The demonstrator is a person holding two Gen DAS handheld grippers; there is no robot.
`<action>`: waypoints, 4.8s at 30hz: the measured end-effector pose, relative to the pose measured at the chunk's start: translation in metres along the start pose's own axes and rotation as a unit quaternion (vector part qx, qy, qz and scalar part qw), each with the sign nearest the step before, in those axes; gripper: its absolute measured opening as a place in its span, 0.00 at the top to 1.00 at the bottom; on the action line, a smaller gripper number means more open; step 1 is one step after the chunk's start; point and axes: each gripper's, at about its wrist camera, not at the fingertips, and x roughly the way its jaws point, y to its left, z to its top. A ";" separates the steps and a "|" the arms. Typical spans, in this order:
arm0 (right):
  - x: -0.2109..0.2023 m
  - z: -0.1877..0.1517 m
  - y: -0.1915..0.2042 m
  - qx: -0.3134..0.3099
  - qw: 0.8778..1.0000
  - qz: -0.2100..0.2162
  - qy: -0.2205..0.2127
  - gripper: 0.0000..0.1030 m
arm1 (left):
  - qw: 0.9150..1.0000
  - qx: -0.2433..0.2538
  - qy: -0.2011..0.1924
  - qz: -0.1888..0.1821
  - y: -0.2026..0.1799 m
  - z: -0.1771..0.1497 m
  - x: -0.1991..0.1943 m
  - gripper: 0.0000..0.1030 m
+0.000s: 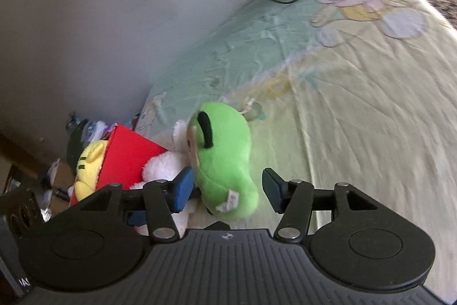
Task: Organize objects
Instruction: 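Close the right gripper on the green plush toy, then lift the green plush with the right gripper and carry it to the red box, then lower the green plush into the red box with the right gripper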
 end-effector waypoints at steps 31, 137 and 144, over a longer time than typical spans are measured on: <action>0.026 0.019 -0.010 -0.002 0.993 0.062 0.098 0.47 | 0.997 -0.050 -0.001 0.056 -0.015 0.037 0.027 0.34; 0.190 -0.106 0.307 -0.160 0.983 -0.066 0.066 0.49 | 0.997 -0.045 -0.043 -0.036 0.319 -0.050 -0.140 0.33; 0.176 -0.100 0.295 -0.149 0.986 -0.045 0.055 0.44 | 0.999 -0.041 -0.025 -0.026 0.311 -0.046 -0.130 0.27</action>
